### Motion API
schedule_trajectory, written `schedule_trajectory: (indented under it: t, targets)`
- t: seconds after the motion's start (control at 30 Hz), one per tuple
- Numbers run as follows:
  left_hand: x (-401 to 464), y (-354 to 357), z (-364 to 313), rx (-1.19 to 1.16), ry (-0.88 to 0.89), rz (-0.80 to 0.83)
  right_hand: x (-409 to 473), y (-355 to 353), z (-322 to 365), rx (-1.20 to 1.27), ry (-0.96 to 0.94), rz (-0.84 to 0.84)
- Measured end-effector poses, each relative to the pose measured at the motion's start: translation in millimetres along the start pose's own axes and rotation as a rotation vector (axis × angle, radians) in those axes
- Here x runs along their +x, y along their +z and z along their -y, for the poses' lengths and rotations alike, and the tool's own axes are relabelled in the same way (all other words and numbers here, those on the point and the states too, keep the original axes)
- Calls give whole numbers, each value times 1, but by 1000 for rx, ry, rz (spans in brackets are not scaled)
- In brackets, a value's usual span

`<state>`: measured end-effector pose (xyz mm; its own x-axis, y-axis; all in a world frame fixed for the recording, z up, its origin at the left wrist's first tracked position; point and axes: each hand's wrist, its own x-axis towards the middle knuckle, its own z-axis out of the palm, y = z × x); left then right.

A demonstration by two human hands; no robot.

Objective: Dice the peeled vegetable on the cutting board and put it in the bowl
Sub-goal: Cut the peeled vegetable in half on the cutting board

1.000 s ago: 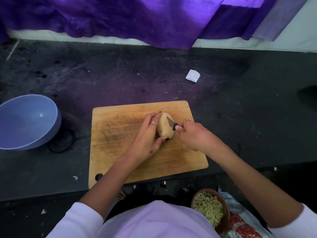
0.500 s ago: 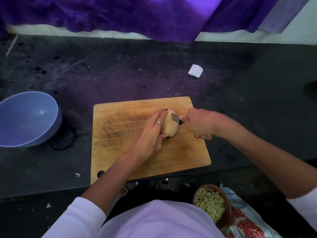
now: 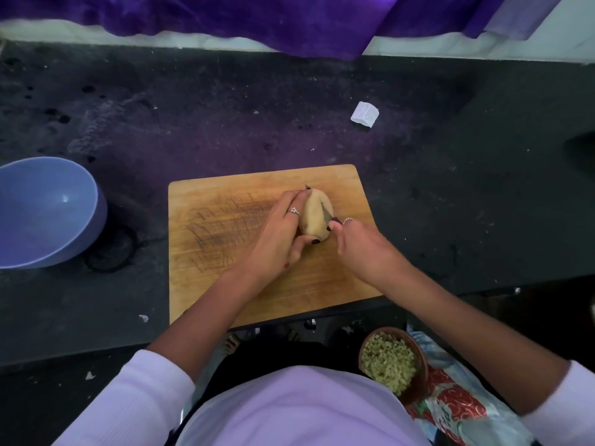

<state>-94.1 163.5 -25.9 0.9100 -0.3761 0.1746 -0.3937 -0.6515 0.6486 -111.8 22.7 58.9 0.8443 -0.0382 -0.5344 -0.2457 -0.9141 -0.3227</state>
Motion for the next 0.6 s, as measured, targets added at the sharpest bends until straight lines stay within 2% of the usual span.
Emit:
schedule_trajectory:
  t: [0.2, 0.33, 0.4, 0.53, 0.6]
  targets:
    - [0, -2, -1, 3, -34, 9, 9, -34, 15, -164, 36, 252]
    - [6, -7, -8, 71, -17, 54, 10, -39, 9, 267, 132, 375]
    - [9, -10, -8, 99, -8, 77, 10, -32, 10, 359, 123, 317]
    - [8, -13, -4, 83, -7, 95, 15, -11, 12, 107, 90, 103]
    - [7, -14, -4, 82, -1, 88, 17, -4, 9, 59, 79, 23]
